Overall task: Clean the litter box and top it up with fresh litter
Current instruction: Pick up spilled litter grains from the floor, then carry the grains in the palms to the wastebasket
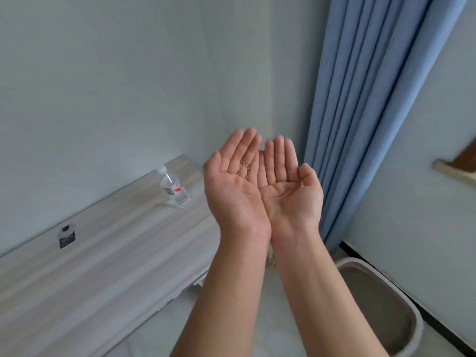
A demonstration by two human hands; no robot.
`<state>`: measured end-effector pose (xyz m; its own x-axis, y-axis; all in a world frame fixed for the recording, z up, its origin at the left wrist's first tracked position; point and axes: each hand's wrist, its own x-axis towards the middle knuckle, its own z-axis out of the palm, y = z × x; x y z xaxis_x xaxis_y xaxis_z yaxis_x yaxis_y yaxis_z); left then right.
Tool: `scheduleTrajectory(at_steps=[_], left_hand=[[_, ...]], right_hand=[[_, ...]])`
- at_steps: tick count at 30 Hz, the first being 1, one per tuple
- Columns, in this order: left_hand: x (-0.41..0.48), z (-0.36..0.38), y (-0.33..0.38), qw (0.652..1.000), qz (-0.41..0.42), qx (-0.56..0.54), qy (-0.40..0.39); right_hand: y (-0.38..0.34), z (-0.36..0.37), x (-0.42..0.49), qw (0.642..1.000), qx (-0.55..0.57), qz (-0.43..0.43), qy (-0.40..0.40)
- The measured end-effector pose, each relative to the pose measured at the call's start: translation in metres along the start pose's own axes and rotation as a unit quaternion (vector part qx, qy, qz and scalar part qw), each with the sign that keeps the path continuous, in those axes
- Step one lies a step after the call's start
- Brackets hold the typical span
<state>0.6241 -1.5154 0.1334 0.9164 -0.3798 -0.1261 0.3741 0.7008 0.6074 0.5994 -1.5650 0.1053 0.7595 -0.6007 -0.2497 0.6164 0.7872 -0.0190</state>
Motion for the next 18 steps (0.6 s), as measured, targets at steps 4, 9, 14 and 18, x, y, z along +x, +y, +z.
scheduleTrajectory(at_steps=[4, 9, 14, 18], left_hand=[[-0.009, -0.025, 0.032, 0.999, 0.036, -0.005, 0.027], [-0.026, -0.066, 0.082, 0.996, 0.072, -0.022, 0.056], [-0.053, -0.125, 0.162, 0.987, 0.125, -0.044, 0.090], [-0.082, -0.179, 0.233, 0.977, 0.169, -0.058, 0.119]], right_hand=[[0.039, 0.000, -0.015, 0.999, -0.022, 0.038, 0.003], [0.097, -0.004, -0.042, 0.996, -0.047, 0.077, -0.004], [0.189, -0.009, -0.088, 0.987, -0.065, 0.147, -0.015], [0.269, -0.012, -0.135, 0.976, -0.079, 0.199, -0.029]])
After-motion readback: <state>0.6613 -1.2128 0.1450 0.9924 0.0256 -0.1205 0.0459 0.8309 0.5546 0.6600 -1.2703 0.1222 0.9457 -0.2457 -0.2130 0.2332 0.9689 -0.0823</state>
